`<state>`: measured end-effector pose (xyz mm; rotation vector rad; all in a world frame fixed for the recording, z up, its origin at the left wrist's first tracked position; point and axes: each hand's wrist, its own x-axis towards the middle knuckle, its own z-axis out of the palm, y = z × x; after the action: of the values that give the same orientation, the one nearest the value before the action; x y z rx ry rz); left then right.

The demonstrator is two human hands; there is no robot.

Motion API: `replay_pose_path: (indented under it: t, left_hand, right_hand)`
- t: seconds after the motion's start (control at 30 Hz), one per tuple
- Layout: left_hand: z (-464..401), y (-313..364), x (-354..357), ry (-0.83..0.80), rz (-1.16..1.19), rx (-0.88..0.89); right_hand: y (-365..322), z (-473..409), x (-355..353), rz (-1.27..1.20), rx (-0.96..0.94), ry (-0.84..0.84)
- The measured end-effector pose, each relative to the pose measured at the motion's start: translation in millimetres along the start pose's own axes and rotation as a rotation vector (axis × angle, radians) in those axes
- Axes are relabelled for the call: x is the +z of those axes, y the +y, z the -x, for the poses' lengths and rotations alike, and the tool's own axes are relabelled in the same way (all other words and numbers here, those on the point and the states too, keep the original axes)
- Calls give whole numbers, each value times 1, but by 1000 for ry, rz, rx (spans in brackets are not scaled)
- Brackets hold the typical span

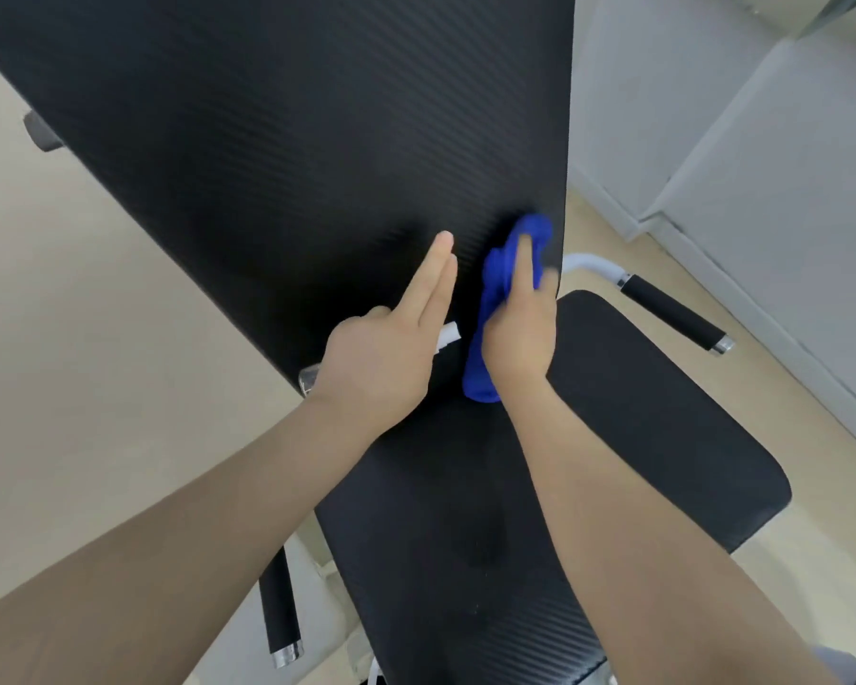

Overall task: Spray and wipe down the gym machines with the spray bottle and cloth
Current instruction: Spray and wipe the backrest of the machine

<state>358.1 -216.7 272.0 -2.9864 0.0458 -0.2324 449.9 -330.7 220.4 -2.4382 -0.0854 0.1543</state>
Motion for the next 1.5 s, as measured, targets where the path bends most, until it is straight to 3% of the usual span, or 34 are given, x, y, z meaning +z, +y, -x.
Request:
replay_pose_path:
  t: [0.07,0.13,0.27,0.37,0.5,0.63,0.7,0.8,0.97,1.03,1.1,1.17,1.23,1.3,1.37,1.43,1.5]
  left_hand:
    - [0,-1,4,-29,-38,-19]
    - [1,-3,9,-55,-112,-32]
    - [2,-4,10,-40,-133,5]
    - [2,-6,10,-23,-154,39]
    - [2,-5,12,-28,-181,27]
    - [2,-1,15,-12,-186,-7]
    - [1,0,16,-2,-162,-13]
    - [0,-1,10,-3,-92,10]
    - [-13,-1,0,-10,-45,104]
    - [-16,2,1,-8,-8,119]
    - [-13,4,6,-6,30,137]
    - [-7,5,15,-16,63,157]
    - [1,5,22,-48,112,157]
    - [13,5,23,-68,187,159]
    - [23,0,20,-102,280,154]
    - [32,-15,15,-162,342,103]
    - [37,-27,11,-213,377,50]
  right_hand:
    - [31,11,9,68,171,-138]
    - [29,6,1,23,169,-154]
    - [-46,-16,-42,0,-291,67]
    - [-87,-30,-58,25,-435,171]
    - [-30,-28,-29,-121,-129,107]
    - [60,5,12,-116,414,-259]
    - [66,3,14,-223,416,-238]
    - [31,-22,-8,-359,189,1]
    - [-17,-48,-37,-259,-164,161]
    - [6,-48,-27,-187,-38,77]
    - [48,-37,-9,-31,207,-132]
    - [79,-17,8,137,307,-340]
    - [83,-9,16,42,344,-376]
    - [67,-8,15,-265,469,-290]
    - [44,-11,7,-476,470,-45]
    - [19,-21,-4,-541,348,148]
    - [4,-33,-11,-534,274,212]
